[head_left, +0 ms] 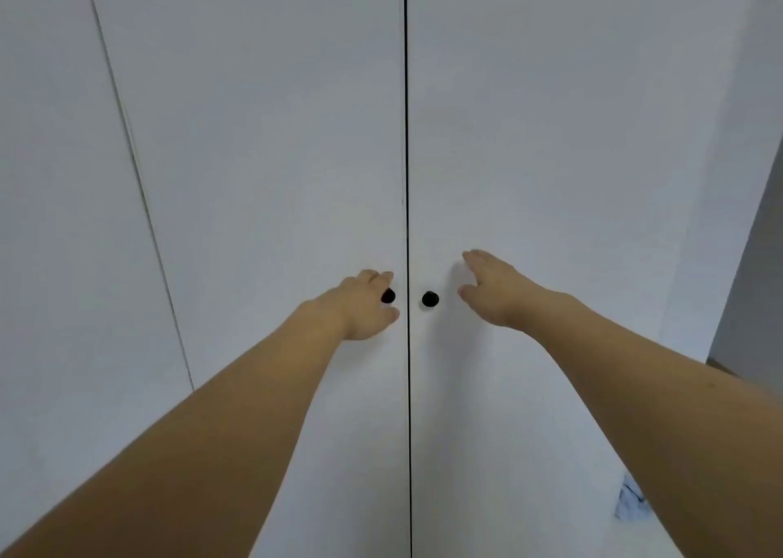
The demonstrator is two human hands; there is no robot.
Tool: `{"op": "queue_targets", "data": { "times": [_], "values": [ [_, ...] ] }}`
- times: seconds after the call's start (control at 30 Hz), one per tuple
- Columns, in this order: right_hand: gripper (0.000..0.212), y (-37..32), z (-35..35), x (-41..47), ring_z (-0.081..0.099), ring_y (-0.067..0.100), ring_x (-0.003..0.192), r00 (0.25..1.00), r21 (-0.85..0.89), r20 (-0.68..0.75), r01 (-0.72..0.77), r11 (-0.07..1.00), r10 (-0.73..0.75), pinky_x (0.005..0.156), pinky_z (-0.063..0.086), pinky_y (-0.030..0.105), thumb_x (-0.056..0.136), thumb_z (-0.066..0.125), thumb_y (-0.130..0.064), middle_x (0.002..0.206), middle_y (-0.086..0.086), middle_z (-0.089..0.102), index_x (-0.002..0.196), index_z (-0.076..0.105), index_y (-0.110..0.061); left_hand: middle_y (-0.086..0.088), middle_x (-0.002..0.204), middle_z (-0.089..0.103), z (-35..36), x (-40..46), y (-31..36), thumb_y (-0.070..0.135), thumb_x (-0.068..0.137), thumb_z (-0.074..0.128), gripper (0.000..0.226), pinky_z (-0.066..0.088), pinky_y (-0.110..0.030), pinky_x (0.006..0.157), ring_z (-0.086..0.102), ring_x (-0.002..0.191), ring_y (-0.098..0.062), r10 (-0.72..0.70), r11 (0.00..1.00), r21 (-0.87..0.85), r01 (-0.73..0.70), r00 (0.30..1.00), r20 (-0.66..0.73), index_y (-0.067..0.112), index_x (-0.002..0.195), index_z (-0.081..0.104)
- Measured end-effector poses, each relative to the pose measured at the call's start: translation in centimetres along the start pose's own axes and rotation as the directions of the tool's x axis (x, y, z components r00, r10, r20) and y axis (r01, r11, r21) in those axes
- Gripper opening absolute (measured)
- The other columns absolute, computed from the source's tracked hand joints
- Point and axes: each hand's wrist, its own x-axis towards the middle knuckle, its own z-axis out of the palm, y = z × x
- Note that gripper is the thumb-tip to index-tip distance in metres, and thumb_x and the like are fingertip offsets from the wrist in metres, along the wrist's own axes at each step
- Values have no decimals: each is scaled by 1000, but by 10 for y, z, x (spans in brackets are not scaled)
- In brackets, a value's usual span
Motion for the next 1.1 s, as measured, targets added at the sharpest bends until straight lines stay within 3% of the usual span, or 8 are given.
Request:
{"op": "queue_targets", "data": {
  "times": [0.17, 0.3, 0.47, 0.53, 0.67, 0.83, 1.0, 1.1],
  "values": [
    [56, 1, -9, 18, 25, 20, 144, 990, 317, -137, 36, 948, 8, 113, 25, 33, 96, 36, -18, 158, 0, 22, 150, 22, -19, 4, 158, 6, 28, 9, 10, 21, 99, 37, 59, 27, -33, 112, 26, 139, -22, 16, 1000, -11, -17, 1000, -5, 13, 152, 13],
    [49, -4, -16, 33, 38, 19, 135, 982, 454, -189, 97, 886, -11, 101, 38, 30, 97, 36, -18, 152, 0, 34, 146, 33, -18, 1, 153, 16, 44, 9, 12, 6, 93, 39, 58, 37, -35, 106, 38, 128, -23, -16, 997, -77, 2, 984, -179, 12, 149, 24],
    [44, -27, -15, 41, 43, 17, 132, 978, 600, -204, 164, 783, -48, 106, 36, 28, 100, 38, -23, 146, 0, 43, 143, 40, -16, -3, 147, 30, 59, -3, 16, 0, 92, 41, 49, 38, -35, 104, 40, 125, -24, -31, 986, -163, -28, 937, -347, 12, 140, 40],
    [42, -40, -14, 39, 48, 16, 123, 976, 658, -201, 195, 727, -80, 102, 38, 26, 101, 37, -25, 140, -1, 48, 142, 41, -15, -1, 144, 35, 60, -17, 17, 3, 93, 44, 45, 39, -32, 102, 41, 123, -21, -24, 985, -168, -46, 921, -390, 13, 136, 44],
    [32, -69, -5, 30, 57, 9, 91, 965, 726, -215, 259, 637, -147, 72, 44, 16, 102, 36, -28, 108, -3, 61, 122, 57, -17, 6, 139, 42, 59, -53, 14, 17, 95, 50, 35, 42, -30, 97, 45, 115, -16, -1, 993, -103, -50, 895, -446, 21, 131, 48],
    [27, -91, -5, 10, 64, 21, 91, 963, 791, -244, 265, 551, -112, 88, 56, 37, 99, 42, -22, 93, 3, 64, 78, 58, -25, 8, 114, 50, 63, -88, 20, 55, 87, 56, 38, 49, -27, 83, 52, 93, -12, -100, 992, 6, 125, 816, -570, 28, 111, 46],
    [24, -114, -1, -31, 68, 21, 88, 923, 785, -304, 382, 487, -234, 79, 60, 39, 96, 51, -21, 87, -1, 67, 75, 61, -26, 6, 105, 45, 71, -121, 21, 60, 80, 63, 49, 50, -23, 72, 55, 81, -13, -283, 957, -150, 249, 679, -677, 32, 104, 31],
    [13, -129, 3, -50, 70, 23, 84, 896, 782, -318, 432, 449, -309, 77, 61, 39, 92, 59, -19, 87, 4, 71, 81, 66, -18, 7, 106, 42, 75, -148, 15, 57, 79, 66, 51, 51, -22, 68, 56, 79, -13, -335, 941, -236, 241, 584, -739, 36, 102, 25]
  ]
}}
